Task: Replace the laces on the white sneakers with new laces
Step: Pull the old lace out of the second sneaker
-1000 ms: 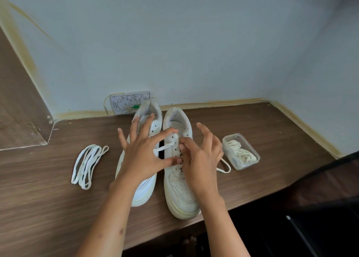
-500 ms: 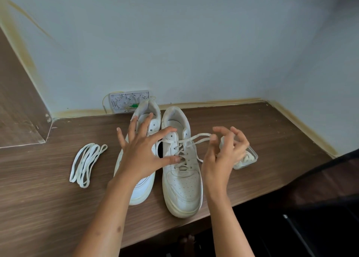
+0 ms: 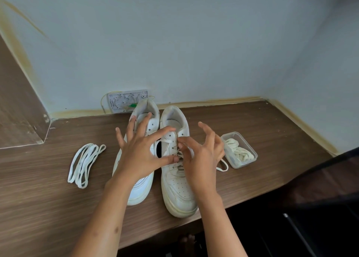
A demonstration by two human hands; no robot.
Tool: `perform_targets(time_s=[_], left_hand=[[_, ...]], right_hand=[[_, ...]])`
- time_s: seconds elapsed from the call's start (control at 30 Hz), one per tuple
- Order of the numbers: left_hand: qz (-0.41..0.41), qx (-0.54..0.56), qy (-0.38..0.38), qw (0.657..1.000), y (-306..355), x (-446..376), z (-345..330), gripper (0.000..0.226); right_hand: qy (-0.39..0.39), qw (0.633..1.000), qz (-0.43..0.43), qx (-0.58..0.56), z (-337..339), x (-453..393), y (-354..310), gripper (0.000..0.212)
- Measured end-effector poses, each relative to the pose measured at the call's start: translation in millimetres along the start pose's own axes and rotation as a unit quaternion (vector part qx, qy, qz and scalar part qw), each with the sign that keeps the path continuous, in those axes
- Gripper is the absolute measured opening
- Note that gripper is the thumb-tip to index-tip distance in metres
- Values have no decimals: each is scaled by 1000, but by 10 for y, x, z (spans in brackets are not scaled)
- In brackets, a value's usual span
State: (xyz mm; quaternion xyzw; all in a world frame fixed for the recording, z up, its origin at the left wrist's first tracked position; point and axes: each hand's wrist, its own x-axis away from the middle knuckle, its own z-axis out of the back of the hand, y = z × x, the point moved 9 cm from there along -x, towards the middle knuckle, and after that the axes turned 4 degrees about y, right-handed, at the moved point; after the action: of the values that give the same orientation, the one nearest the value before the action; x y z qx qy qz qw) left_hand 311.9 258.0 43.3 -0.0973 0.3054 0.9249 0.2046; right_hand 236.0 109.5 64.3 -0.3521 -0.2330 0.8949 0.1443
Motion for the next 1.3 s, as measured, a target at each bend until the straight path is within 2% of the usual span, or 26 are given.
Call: perform_targets(time_s=[0.17,0.23,0.3,0.4,0.5,0.57,0.63,0.73,0.8,0.87,0.9,0.97,1.07,1.2,1.3], left_hand=[[-2,-1,0,1000,-6,-2,0,82],[-4,3,2,1000,-6,0,-2,84],[-4,2,-2,1000,-10,3,1,84],[-3,-1,-4,1000,-9,10,6,84],[-3,2,-1,1000,-7,9,10,83],[-3,2,-1,1000,-3,4,7,83],[-2,2,1,1000,-5,0,2,83],[-2,2,5,1000,-9,3,-1,84],[-4,2,7,1000,-6,4,-3,84],[-5,3,7,1000,-5,0,-5,84],[-6,3,7,1000,-3,1,-2,85],[-6,3,5,1000,0,3,-1,85],[-5,3,-3,1000,-4,7,7,82],[-1,-4,-5,1000,-32,-1,9,83],[0,-3,-4,1000,-36,-4,3,83]], right_hand=[[31,999,-4,25,43,0,-33,20],[86,993,-79,-1,184,-13,105,30],[158,972,-169,-33,393,-19,346,35],[199,956,-215,-33,559,-25,580,23],[188,958,-212,-43,523,-20,613,12],[166,969,-172,-62,474,-48,516,12],[107,986,-110,-71,367,-98,328,13],[7,1000,-21,-5,113,-67,83,16],[-29,1000,-6,10,-27,-12,21,16],[-32,999,-15,1,-70,4,26,7],[-22,1000,-15,3,-51,-5,31,5],[16,1000,-22,5,46,-35,65,15],[122,986,-110,7,363,-69,254,23],[218,941,-258,10,770,-45,736,7],[232,930,-285,1,906,-29,936,4]])
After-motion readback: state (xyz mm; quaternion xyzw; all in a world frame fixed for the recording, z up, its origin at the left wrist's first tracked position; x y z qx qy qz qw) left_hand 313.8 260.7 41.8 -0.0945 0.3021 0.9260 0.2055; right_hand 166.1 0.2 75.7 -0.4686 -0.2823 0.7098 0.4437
